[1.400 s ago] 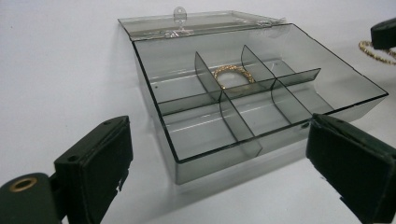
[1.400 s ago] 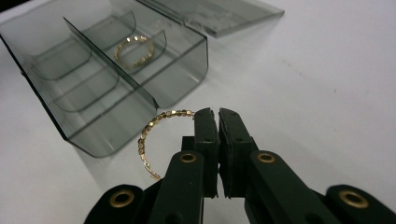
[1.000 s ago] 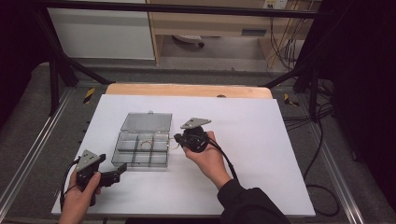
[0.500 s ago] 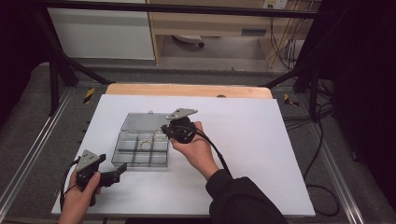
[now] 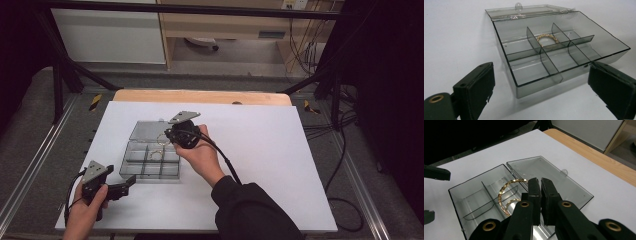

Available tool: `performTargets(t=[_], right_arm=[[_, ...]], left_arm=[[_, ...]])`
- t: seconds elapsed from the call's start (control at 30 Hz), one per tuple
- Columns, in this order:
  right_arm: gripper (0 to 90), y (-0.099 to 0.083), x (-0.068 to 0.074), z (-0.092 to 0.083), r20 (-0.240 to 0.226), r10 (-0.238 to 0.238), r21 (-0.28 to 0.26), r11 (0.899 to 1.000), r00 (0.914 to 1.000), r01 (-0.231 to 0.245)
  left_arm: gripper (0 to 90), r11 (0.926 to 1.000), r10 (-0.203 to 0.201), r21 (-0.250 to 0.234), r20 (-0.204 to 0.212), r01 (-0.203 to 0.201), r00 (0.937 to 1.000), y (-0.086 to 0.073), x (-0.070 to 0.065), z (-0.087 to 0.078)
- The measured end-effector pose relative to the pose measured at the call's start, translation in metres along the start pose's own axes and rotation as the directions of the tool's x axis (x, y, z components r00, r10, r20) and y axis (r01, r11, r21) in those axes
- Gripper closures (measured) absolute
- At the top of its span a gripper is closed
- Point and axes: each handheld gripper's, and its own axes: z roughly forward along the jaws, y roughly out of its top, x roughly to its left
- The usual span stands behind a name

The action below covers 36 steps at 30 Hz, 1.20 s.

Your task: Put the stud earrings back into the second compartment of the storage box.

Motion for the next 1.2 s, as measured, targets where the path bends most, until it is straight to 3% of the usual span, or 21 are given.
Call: performTargets(t=[0.6,1.2], right_arm=[[87.3,0.005,0.008,0.020,-0.004,-0.029,0.030,0.999,0.9996,0.030],[87.3,-0.008,0.019,0.048,-0.011,-0.060,0.102,0.993,0.9982,0.060]], left_arm=[[6.8,1.0000,-0.002,0.003,0.002,0.002,1.0000,0.000,0.000,0.001],[6.8,1.0000,0.004,0.006,0.013,-0.004,0.9999,0.000,-0.002,0.001]])
